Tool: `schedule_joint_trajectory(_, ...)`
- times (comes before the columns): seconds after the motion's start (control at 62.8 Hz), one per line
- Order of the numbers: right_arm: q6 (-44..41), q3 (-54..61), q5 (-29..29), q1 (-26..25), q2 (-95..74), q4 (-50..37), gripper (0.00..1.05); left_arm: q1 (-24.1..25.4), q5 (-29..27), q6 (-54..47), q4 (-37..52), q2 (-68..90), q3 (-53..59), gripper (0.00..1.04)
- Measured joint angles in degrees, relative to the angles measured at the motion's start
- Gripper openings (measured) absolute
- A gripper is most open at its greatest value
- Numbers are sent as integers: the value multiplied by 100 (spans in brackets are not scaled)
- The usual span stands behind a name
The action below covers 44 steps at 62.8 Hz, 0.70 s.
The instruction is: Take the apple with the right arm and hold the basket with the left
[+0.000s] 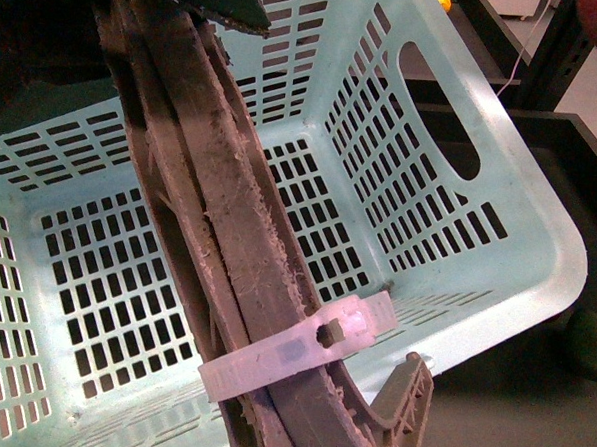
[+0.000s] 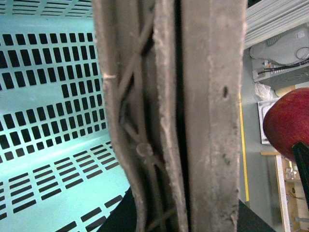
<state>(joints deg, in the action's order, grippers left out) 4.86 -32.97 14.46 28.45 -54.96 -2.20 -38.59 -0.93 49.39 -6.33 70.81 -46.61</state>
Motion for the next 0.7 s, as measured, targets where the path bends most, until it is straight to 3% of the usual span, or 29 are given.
schedule_joint_trajectory(0.143,127,44,101,496,-433,-238,71,0,7,0,0,-2,0,16)
schedule_joint_trajectory(0.334,337,52,153,719,-970,-468,71,-2,7,0,0,-2,0,16)
schedule_joint_trajectory(0.525,354,46,236,787,-1058,-487,96,-4,7,0,0,-2,0,16)
schedule_joint_trajectory(0.7,297,46,361,590,-732,-328,96,-4,55,15,0,0,7,16)
